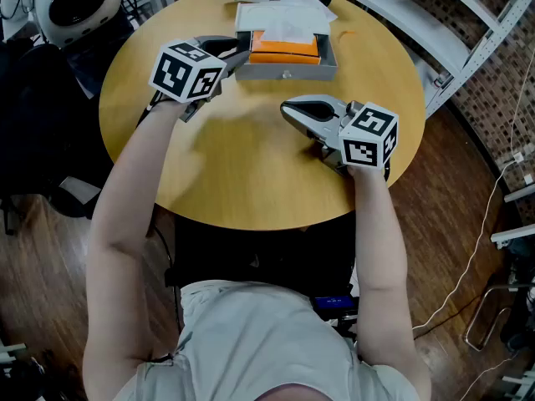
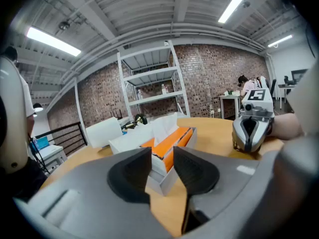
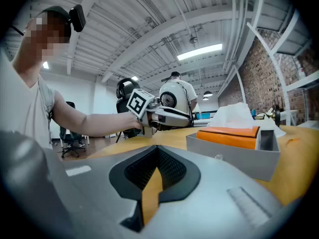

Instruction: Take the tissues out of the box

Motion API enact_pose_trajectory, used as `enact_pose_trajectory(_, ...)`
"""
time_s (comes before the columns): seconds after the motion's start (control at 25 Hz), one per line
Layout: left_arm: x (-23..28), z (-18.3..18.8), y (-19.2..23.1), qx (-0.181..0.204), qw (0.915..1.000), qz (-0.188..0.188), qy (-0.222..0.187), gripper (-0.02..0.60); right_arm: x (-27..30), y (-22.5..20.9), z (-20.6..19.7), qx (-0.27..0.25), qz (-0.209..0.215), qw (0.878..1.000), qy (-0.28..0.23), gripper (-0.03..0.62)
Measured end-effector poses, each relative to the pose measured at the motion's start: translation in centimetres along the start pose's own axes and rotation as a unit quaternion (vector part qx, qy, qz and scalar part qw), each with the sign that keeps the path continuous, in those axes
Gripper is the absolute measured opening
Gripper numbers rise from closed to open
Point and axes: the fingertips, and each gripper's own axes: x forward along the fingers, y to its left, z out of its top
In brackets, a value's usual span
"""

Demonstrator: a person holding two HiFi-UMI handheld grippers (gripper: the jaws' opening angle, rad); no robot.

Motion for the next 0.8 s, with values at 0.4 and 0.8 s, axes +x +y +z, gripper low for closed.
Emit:
enact_pose_trajectory(0.4,4.6,-0.7,0.3,-0.050,0.9918,-0.070,0.094,0.271,-0.3,-0.2,0.0,-0.004,-0.002,1.000,0.007,0.002)
enact_pose_trajectory(0.8,6.6,-2.7,0.3,-0.078,0.9862,-0.065,0.131,0.233,-0.3,-0.1,0.1,-0.004,-0.001,1.000,0.007,0.002)
